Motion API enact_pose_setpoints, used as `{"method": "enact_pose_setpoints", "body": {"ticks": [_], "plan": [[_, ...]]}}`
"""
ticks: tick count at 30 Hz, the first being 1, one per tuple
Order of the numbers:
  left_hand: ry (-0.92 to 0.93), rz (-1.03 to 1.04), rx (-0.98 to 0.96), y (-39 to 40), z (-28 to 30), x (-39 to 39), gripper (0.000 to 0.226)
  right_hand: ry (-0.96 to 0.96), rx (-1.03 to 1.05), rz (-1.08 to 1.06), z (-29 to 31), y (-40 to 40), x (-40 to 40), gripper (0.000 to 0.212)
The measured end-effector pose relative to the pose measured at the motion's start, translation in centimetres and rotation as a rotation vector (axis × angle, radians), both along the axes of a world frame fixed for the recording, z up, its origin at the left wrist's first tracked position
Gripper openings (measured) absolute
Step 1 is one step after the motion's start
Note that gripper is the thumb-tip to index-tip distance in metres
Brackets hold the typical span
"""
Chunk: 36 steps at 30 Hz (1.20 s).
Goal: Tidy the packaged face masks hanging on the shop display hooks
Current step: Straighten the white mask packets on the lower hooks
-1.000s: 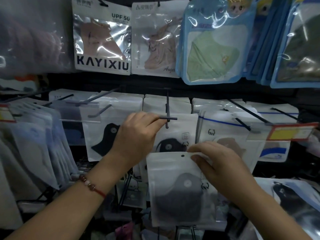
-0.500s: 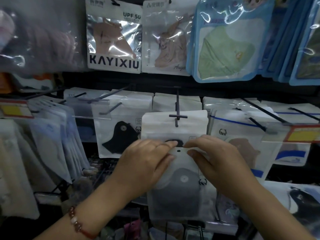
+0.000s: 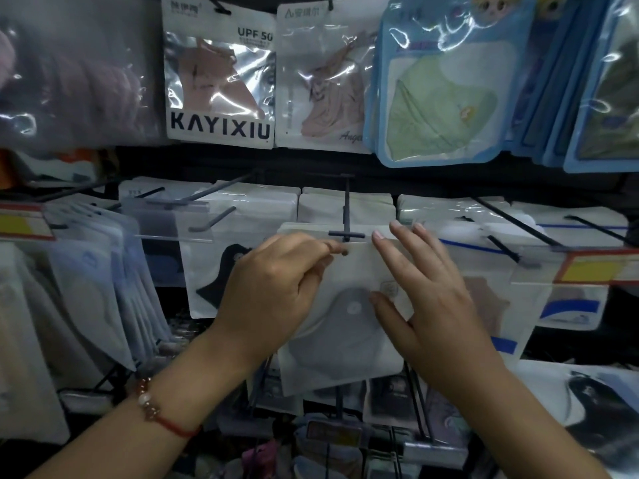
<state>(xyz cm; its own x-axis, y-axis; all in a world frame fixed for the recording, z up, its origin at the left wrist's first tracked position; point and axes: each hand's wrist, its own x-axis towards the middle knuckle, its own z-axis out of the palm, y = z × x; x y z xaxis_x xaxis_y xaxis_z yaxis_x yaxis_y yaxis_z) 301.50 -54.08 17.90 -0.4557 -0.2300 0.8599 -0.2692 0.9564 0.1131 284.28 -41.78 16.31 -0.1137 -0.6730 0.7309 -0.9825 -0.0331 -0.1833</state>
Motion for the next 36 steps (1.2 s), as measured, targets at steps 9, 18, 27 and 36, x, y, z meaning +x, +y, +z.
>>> {"method": "enact_pose_setpoints", "body": {"ticks": [9,18,27,36], "plan": [[-0.065,0.152,-0.116,-1.9,-0.8,-1.9,0.022,-0.008,0.202,-0.078,-0.9,-1.4,0.2,0.069],[-0.159,0.306,0.021,-2.1,-4.2,-0.5,0.047,0.013,0.245,-0.121,-2.5,-1.7,2.9,0.078],[-0.138,0.451,0.33,-3.7,-8.6,6.3,0.046,0.013,0.4,0.19,-4.1,-4.4,8.7,0.068],[-0.001,0.374,0.66,-8.1,-7.4,9.0,0.052,-0.013,0.407,0.198,-4.1,-8.0,11.3,0.064]]}}
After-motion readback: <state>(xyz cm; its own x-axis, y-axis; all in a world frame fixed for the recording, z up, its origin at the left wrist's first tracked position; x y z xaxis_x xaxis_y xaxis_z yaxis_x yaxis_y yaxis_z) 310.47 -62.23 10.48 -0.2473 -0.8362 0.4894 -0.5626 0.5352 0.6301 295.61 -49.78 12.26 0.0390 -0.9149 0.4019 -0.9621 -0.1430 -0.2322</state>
